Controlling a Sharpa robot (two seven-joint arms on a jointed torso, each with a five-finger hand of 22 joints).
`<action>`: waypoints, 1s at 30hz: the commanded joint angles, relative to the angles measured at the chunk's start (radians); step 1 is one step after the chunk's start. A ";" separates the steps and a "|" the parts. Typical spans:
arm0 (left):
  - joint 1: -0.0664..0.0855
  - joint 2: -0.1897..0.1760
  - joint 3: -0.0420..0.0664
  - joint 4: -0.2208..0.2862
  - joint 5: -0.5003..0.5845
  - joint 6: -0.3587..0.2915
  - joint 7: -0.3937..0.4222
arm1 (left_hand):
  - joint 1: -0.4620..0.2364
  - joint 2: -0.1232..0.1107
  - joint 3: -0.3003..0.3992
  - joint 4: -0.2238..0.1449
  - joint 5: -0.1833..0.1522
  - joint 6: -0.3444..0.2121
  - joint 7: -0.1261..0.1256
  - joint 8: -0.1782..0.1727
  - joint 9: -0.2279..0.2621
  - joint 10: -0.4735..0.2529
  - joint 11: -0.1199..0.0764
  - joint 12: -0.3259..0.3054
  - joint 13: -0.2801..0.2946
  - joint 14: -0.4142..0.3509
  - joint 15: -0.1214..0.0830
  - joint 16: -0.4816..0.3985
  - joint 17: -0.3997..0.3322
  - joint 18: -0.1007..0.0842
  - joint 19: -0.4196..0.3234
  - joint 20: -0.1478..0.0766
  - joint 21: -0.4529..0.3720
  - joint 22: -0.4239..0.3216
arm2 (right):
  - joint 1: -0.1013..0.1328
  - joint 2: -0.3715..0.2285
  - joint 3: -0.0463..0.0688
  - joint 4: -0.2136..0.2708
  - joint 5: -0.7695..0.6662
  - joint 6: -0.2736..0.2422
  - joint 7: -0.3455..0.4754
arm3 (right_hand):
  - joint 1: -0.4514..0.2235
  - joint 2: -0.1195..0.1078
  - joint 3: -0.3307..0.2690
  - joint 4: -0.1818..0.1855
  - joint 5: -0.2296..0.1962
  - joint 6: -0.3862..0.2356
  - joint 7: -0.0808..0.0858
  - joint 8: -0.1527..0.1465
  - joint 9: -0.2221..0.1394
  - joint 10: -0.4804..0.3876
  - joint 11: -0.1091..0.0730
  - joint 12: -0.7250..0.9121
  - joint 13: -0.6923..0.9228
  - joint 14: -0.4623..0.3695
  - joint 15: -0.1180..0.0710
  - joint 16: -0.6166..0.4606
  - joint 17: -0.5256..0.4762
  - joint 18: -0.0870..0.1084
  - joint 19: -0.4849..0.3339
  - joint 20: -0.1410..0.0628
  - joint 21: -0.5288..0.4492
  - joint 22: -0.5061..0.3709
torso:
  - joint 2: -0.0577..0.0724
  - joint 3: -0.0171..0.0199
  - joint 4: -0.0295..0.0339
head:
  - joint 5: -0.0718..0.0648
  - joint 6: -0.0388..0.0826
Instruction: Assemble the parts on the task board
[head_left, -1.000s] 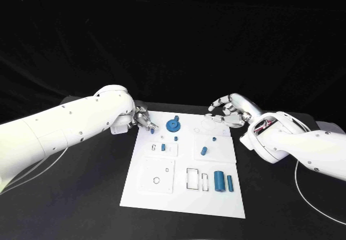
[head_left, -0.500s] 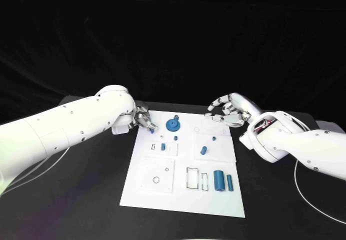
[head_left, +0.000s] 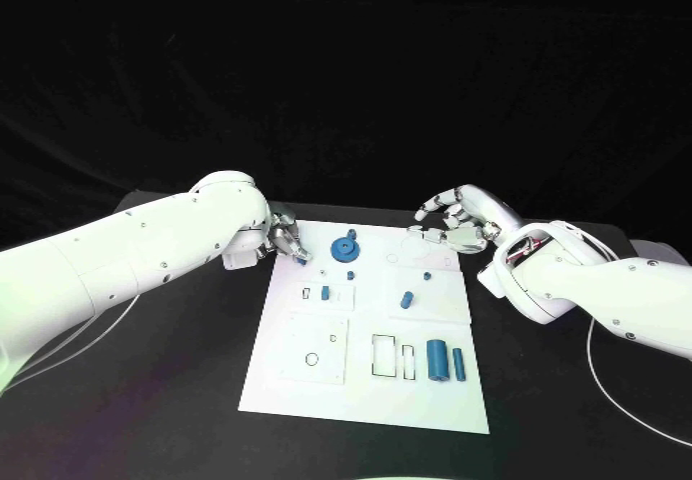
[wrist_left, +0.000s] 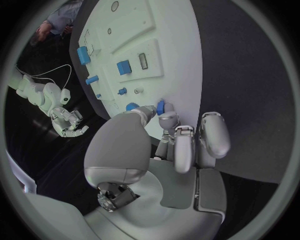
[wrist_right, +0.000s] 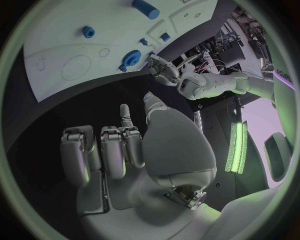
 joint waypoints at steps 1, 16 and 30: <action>0.000 0.002 0.000 0.000 0.017 -0.005 0.016 | 0.049 0.013 0.032 -0.020 0.003 -0.004 -0.006 0.006 -0.001 -0.004 -0.004 0.005 -0.001 0.095 -0.001 0.000 0.241 0.003 -0.004 0.002 0.000 0.002 | -0.001 0.000 0.000 0.000 -0.009 0.012 -0.001 | 0.000 0.005 -0.003 -0.001 0.006 -0.007 0.001 0.006 0.001 0.031 -0.007 -0.005 0.181 0.085 -0.004 -0.006 0.173 -0.002 0.079 -0.005 -0.005 0.230 | 0.000 0.0001 0.0001 | 0.000 -0.001; 0.000 -0.052 0.001 0.076 0.145 -0.072 0.016 | 0.069 -0.012 0.262 -0.108 0.003 -0.031 -0.003 0.090 0.040 0.006 -0.003 0.011 -0.006 0.092 0.000 -0.004 0.232 0.003 -0.005 0.003 0.002 0.007 | -0.001 -0.002 0.000 0.000 -0.009 0.020 -0.004 | 0.004 0.006 -0.003 -0.002 0.016 -0.009 0.001 0.008 0.003 0.033 -0.007 -0.003 0.183 0.085 -0.004 -0.006 0.174 -0.002 0.078 -0.006 -0.006 0.229 | -0.003 0.0009 0.0025 | 0.000 -0.001; -0.012 -0.185 -0.001 0.300 0.182 -0.147 0.005 | -0.002 -0.043 0.365 -0.153 0.005 -0.029 -0.010 0.139 0.044 0.025 -0.010 0.040 0.021 0.093 -0.007 -0.004 0.233 0.002 0.000 -0.004 0.007 0.016 | -0.001 -0.006 -0.001 -0.002 -0.009 0.026 -0.009 | 0.005 0.006 -0.003 -0.002 0.018 -0.009 0.001 0.008 0.004 0.032 -0.007 -0.004 0.182 0.085 -0.004 -0.007 0.173 -0.002 0.078 -0.006 -0.006 0.229 | -0.011 0.0028 0.0121 | 0.002 -0.009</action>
